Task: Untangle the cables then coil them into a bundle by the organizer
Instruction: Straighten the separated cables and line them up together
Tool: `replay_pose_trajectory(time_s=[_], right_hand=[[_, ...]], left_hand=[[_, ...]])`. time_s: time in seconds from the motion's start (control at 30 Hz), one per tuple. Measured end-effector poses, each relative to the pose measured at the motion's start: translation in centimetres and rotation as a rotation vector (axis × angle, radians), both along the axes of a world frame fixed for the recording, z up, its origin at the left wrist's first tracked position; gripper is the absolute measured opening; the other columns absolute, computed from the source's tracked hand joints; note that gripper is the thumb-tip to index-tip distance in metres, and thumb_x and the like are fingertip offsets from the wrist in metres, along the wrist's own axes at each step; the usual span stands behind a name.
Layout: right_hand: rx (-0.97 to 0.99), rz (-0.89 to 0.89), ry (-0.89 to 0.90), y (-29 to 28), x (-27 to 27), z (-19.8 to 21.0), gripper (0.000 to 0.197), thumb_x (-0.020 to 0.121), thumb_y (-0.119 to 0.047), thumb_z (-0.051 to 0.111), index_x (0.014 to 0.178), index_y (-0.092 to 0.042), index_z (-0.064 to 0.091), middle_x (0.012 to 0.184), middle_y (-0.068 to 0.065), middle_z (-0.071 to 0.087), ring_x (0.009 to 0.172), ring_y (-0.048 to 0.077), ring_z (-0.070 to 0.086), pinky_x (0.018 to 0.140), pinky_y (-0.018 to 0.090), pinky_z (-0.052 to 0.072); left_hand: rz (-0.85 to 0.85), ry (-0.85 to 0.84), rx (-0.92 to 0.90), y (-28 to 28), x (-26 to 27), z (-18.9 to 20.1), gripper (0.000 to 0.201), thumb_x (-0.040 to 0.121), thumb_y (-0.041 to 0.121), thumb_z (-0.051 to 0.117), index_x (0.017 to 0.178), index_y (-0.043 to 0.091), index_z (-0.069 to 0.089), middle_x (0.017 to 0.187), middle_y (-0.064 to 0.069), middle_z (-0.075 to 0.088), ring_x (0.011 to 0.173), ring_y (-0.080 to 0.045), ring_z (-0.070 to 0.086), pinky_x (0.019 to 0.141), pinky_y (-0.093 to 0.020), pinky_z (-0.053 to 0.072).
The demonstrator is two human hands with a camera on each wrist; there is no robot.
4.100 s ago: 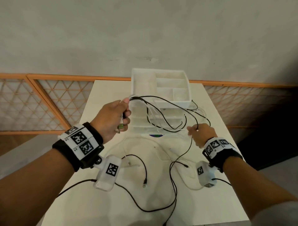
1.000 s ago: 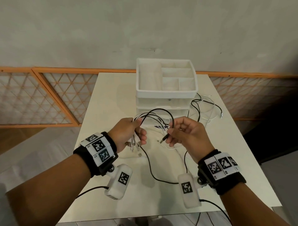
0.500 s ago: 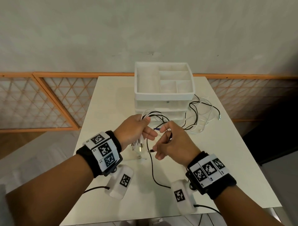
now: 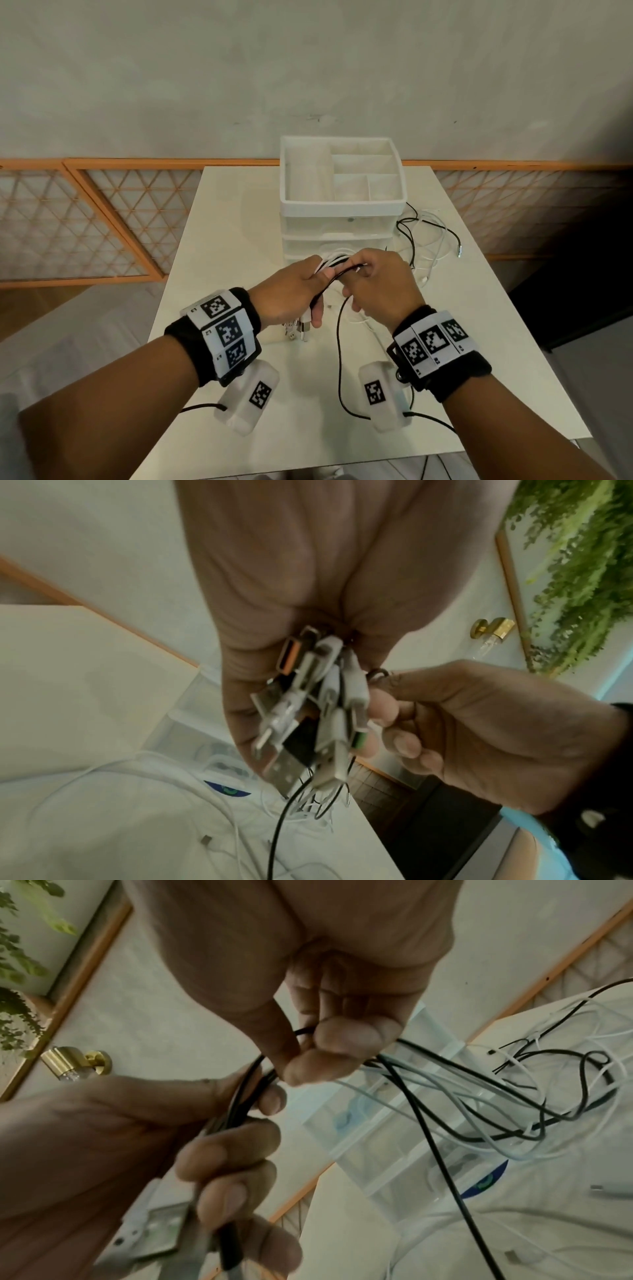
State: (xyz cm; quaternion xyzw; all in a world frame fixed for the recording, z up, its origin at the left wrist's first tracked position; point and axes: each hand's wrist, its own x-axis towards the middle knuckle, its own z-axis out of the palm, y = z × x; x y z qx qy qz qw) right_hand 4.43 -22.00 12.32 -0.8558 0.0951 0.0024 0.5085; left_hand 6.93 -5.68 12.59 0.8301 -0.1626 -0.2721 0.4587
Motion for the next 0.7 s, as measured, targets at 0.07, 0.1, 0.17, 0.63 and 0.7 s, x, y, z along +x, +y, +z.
replay_pose_trajectory(time_s=[0.07, 0.1, 0.17, 0.63, 0.7], right_hand=[[-0.024, -0.072, -0.06, -0.7, 0.4, -0.2, 0.009, 0.082, -0.027, 0.073, 0.073, -0.025, 0.076, 0.056, -0.007, 0.068, 0.054, 0.015, 0.06, 0.062, 0.031, 0.053], [-0.016, -0.121, -0.08, -1.2, 0.5, -0.2, 0.012, 0.081, -0.028, 0.074, 0.07, -0.027, 0.076, 0.053, -0.008, 0.066, 0.054, 0.014, 0.059, 0.064, 0.03, 0.052], [-0.011, -0.218, -0.106, -2.3, 0.6, -0.2, 0.018, 0.082, -0.031, 0.075, 0.063, -0.031, 0.074, 0.051, -0.008, 0.065, 0.054, 0.01, 0.057, 0.064, 0.024, 0.046], [-0.554, -0.308, 0.053, -12.1, 0.2, -1.7, 0.025, 0.094, -0.032, 0.063, 0.095, -0.011, 0.077, 0.091, 0.014, 0.074, 0.09, 0.035, 0.066, 0.081, 0.031, 0.046], [-0.581, -0.418, -0.151, -13.1, 0.8, 1.6, 0.027, 0.094, -0.033, 0.063, 0.09, -0.01, 0.077, 0.076, 0.012, 0.069, 0.076, 0.033, 0.062, 0.071, 0.029, 0.042]], left_hand=[[0.026, 0.078, -0.091, 0.3, 0.0, -0.1, 0.031, 0.106, 0.035, 0.034, 0.085, 0.015, 0.045, 0.058, -0.002, 0.061, 0.07, -0.027, 0.063, 0.069, -0.037, 0.041], [0.038, 0.138, -0.148, 0.4, -0.1, -0.2, 0.032, 0.106, 0.035, 0.036, 0.084, 0.013, 0.046, 0.058, -0.001, 0.057, 0.07, -0.027, 0.064, 0.07, -0.04, 0.041], [0.055, 0.251, -0.251, 0.8, -0.3, -0.1, 0.032, 0.105, 0.033, 0.041, 0.083, 0.011, 0.049, 0.064, -0.002, 0.048, 0.063, -0.023, 0.06, 0.07, -0.044, 0.048], [0.486, 0.012, -0.216, 2.1, 2.9, 1.0, 0.042, 0.097, 0.043, 0.055, 0.071, 0.011, 0.045, 0.061, -0.001, 0.039, 0.044, -0.013, 0.042, 0.076, -0.05, 0.061], [0.575, -0.024, -0.179, 2.6, 3.4, 0.3, 0.043, 0.093, 0.048, 0.059, 0.076, 0.009, 0.053, 0.059, -0.002, 0.042, 0.044, -0.015, 0.044, 0.077, -0.051, 0.061]])
